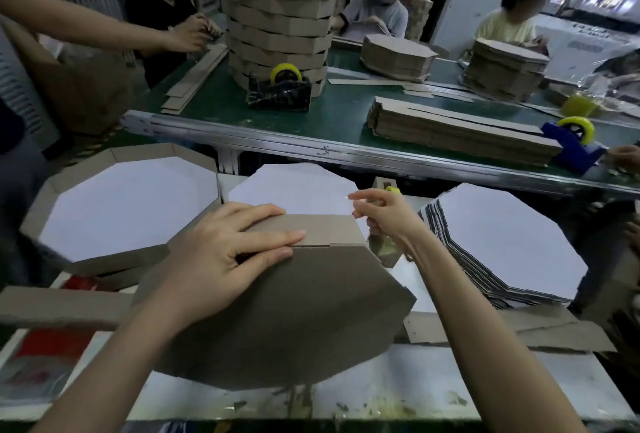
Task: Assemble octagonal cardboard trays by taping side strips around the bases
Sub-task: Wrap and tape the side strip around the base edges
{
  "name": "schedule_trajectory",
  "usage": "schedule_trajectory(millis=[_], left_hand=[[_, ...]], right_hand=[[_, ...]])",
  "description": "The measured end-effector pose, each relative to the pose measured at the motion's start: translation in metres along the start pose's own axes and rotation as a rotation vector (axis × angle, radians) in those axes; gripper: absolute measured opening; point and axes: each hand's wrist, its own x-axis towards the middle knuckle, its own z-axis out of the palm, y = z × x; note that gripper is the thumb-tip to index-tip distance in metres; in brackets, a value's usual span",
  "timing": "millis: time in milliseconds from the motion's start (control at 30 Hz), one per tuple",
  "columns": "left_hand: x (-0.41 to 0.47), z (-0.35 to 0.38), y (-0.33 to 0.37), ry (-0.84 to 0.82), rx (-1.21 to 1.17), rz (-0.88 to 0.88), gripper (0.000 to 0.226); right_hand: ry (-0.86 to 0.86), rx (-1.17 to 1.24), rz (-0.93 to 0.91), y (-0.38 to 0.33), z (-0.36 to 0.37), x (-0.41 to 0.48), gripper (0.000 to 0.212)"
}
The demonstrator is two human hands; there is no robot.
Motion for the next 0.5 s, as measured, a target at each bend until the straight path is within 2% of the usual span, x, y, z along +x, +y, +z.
schedule_trajectory(millis=[100, 133, 233, 300, 367, 500], left_hand=[[-0.003, -0.004, 0.006, -0.033, 0.024, 0.003, 0.032], [-0.004, -0.005, 0.007, -0.045, 0.035, 0.008, 0.036], [-0.007, -0.007, 0.011, -0.049, 0.078, 0.024, 0.044], [-0.009, -0.008, 0.013, -0.056, 0.06, -0.039, 0.046], [-0.012, -0.008, 0.014, -0.056, 0.03, -0.068, 0.048], [-0.017, -0.01, 0.018, -0.033, -0.055, -0.054, 0.05]], right_hand=[[-0.108, 0.001, -0.058, -0.049, 0.006, -0.033, 0.071], [-0.102, 0.002, -0.076, -0.063, 0.009, -0.045, 0.072], [-0.021, 0.138, -0.108, -0.092, 0.019, -0.078, 0.034], [-0.042, 0.291, -0.11, -0.102, 0.026, -0.097, 0.015], [-0.083, 0.382, -0.122, -0.108, 0.033, -0.114, 0.013], [-0.148, 0.397, -0.125, -0.104, 0.046, -0.142, 0.029]])
